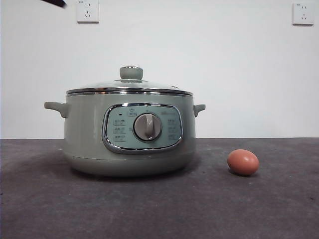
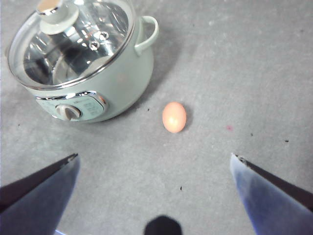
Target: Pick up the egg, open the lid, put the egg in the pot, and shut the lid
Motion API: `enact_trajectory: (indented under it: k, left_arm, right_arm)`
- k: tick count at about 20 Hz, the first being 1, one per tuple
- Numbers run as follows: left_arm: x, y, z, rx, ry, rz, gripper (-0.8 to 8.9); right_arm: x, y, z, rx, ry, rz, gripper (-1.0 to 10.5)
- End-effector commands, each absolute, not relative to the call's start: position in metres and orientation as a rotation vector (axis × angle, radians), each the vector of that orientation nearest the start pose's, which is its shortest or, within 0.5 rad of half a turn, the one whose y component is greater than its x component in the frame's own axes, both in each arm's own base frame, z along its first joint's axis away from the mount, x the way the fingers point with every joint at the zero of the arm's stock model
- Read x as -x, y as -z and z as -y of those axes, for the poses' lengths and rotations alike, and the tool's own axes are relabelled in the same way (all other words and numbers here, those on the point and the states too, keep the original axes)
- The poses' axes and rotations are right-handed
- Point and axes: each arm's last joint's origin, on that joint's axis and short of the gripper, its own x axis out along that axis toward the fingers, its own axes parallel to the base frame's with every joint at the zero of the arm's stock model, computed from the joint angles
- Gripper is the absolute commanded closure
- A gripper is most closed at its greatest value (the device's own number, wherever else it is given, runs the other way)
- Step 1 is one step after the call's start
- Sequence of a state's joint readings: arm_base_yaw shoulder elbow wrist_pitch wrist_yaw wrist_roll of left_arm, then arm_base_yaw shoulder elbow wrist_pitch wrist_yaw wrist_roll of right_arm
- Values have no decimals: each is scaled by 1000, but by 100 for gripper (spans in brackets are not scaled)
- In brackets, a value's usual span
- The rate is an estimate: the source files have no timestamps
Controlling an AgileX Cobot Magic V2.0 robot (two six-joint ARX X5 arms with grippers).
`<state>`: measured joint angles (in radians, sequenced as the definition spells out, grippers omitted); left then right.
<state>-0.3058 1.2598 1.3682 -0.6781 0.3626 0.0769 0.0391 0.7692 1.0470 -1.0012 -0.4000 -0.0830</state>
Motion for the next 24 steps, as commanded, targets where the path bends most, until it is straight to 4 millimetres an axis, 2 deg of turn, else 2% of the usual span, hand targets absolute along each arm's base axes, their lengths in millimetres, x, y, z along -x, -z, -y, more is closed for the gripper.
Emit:
enact_trajectory:
  k: [1,7,11,14,20,22,23,24]
  left_arm:
    - [-264,-380,109,-151,686,-577,186]
    - [-313,-342,150,-237,697,-623,187]
    - [-331,-321,159,-239,700,-640,187]
    - [-339,-312,162,-240,700,-648,187]
    - [-342,-305,164,-240,697,-667,202]
    - [-342,-304,164,-240,700,-679,343]
    - [-341,-304,164,-239,702,-683,383]
    - [-341,-304,164,-236,704,-687,382]
  right_arm:
    - [-119,-350,-16,-59,-453,-705,317]
    - [-118,-349,-16,-63,-452,-722,318]
    - [-118,-349,-16,-63,-452,-723,318]
    - [-118,-349,-16,-63,-452,-722,319]
    - [-118,-349,-16,-62,-452,-721,320]
    - [-118,-349,-16,-62,-452,-721,320]
    - [-118,-349,-16,-62,-452,-721,320]
    - [-118,-349,-16,-62,-452,-721,320]
